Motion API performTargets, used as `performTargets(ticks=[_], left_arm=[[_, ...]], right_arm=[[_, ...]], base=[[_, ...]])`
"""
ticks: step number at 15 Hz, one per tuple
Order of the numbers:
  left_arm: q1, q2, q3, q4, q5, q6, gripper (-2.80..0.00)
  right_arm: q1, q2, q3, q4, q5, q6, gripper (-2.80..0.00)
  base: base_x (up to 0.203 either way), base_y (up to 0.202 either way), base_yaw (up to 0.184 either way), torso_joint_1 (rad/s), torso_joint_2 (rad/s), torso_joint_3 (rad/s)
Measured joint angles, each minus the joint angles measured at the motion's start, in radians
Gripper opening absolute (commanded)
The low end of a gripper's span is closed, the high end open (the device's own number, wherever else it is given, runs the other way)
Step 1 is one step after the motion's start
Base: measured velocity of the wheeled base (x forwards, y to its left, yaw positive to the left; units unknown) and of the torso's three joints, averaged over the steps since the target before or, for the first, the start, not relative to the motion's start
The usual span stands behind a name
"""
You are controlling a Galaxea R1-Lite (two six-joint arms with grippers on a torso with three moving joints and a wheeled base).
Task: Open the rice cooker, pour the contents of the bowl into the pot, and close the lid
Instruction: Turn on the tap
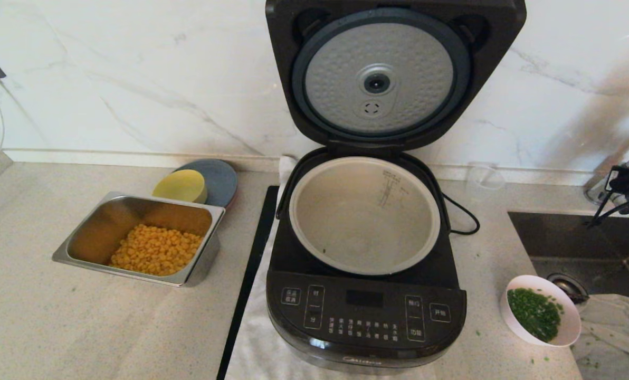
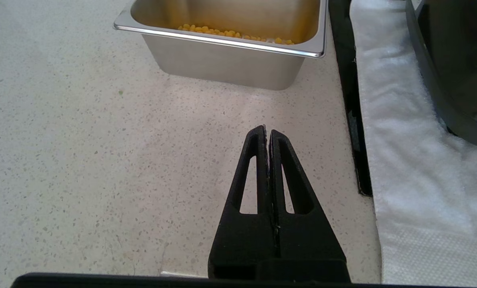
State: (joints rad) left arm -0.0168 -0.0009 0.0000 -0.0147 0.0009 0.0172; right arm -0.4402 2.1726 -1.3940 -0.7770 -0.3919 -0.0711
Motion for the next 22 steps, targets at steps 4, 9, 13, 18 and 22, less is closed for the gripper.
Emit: performTargets(ticks=[4,9,13,18,22], left_arm=[[0.0,0.0,0.0,0.0,0.0,0.0,-2.8],[0.0,0.0,0.0,0.0,0.0,0.0,-2.8],[0.0,0.0,0.0,0.0,0.0,0.0,-2.8],[0.0,0.0,0.0,0.0,0.0,0.0,-2.8],[0.0,0.0,0.0,0.0,0.0,-0.001,-2.8]], right_arm=[[-0.002,0.01,-0.004,0.0,0.001,-0.002,-2.8],[-0.003,-0.008,0.035,-0.001,-0.001,-0.003,-2.8],[-0.015,-0.008,0.064,-0.001,-0.001,-0.005,-2.8],[-0.024,-0.01,0.083,-0.001,-0.002,-0.005,-2.8],[-0.025,-0.026,0.124,-0.009,-0.002,0.005,-2.8]], base=[[0.0,0.0,0.0,0.0,0.0,0.0],[0.0,0.0,0.0,0.0,0.0,0.0],[0.0,0.0,0.0,0.0,0.0,0.0],[0.0,0.0,0.0,0.0,0.0,0.0],[0.0,0.0,0.0,0.0,0.0,0.0]])
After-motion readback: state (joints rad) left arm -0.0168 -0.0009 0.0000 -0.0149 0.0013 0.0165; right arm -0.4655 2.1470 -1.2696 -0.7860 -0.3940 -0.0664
